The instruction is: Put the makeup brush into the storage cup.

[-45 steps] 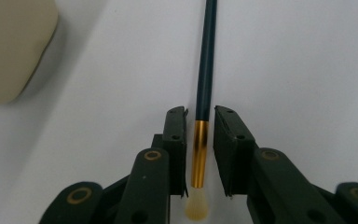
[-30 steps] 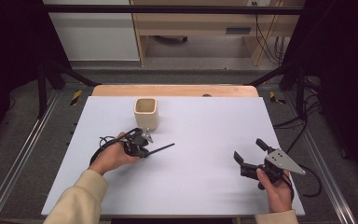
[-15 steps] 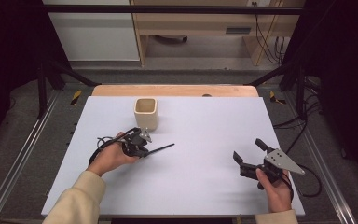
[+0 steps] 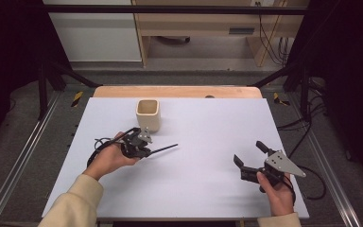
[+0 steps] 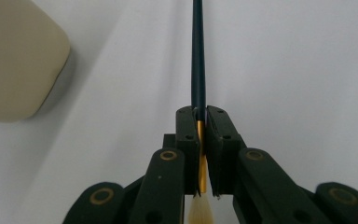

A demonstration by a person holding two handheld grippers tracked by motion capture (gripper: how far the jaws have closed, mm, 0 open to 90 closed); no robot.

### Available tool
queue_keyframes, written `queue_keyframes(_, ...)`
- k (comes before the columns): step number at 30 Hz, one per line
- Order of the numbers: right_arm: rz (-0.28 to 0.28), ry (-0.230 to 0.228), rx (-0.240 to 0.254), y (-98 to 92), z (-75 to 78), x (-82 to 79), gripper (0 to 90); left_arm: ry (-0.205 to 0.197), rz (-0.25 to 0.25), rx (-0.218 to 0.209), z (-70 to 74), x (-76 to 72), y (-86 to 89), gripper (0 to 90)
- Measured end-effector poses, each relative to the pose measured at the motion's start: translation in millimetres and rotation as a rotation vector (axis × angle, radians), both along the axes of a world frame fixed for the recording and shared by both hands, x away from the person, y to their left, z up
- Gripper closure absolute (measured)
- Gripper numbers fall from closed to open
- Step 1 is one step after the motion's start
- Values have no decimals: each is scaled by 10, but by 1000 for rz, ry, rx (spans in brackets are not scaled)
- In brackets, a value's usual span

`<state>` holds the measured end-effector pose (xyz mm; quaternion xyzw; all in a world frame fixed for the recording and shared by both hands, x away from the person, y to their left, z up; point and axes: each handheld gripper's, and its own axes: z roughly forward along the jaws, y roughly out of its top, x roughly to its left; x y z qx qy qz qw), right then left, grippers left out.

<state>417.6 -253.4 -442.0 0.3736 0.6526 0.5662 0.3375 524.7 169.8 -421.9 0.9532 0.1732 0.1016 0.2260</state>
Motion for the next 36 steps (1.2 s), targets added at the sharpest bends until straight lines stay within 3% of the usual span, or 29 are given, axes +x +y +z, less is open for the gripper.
queue_keyframes(7, 65, 3, -82, 213, 0, -15, 39, -22, -32, -24, 87, -88, -10, 838)
queue_keyframes(20, 164, 8, -165, 505, -15, -36, 47, -34, -70, -42, 166, -201, -99, 838)
queue_keyframes(31, 220, 17, -210, 706, -45, -41, 58, -29, -99, -48, 202, -228, -185, 837)
queue_keyframes(36, 243, 28, -207, 791, -50, -42, 68, -30, -115, -41, 204, -236, -218, 837)
